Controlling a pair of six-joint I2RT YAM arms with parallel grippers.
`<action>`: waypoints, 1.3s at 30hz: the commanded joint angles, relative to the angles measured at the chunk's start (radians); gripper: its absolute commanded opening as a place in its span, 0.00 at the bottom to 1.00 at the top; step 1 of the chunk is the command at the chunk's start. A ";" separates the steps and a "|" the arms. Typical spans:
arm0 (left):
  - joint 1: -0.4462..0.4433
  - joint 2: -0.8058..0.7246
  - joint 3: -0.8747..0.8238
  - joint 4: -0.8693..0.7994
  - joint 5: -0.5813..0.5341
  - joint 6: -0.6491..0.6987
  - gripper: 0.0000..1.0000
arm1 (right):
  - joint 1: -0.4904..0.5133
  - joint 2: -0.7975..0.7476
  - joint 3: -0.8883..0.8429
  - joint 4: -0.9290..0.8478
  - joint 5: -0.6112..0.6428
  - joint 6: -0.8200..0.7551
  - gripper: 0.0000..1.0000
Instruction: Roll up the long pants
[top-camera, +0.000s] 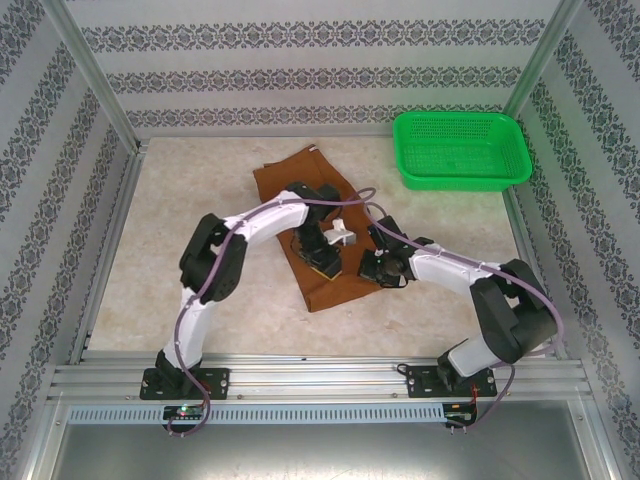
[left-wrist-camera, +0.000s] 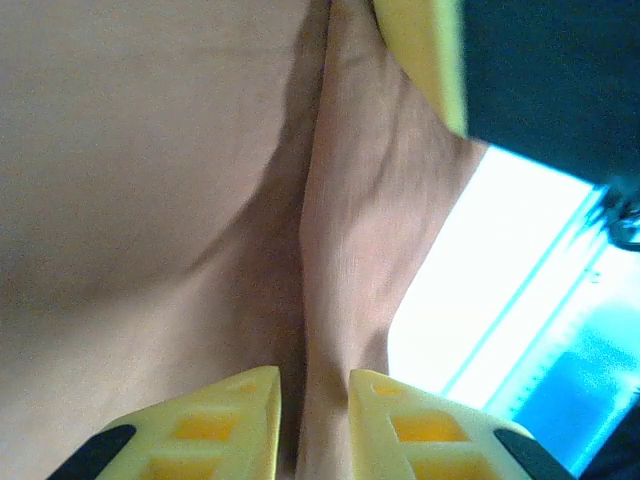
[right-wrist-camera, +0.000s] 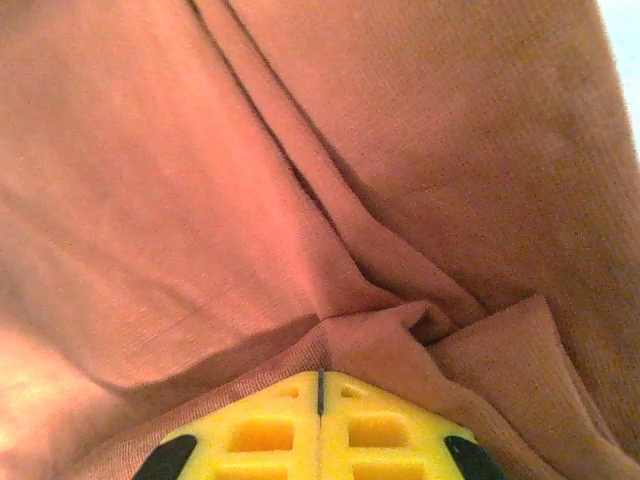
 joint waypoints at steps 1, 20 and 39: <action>0.011 -0.157 -0.110 0.151 -0.157 -0.029 0.26 | 0.004 0.043 0.016 0.000 0.038 -0.007 0.00; -0.079 -0.228 -0.453 0.453 -0.218 -0.139 0.08 | -0.012 0.107 0.020 0.011 -0.004 -0.003 0.00; -0.158 -0.483 -0.621 0.527 -0.682 -0.194 0.99 | -0.029 0.062 -0.001 -0.008 0.006 -0.014 0.00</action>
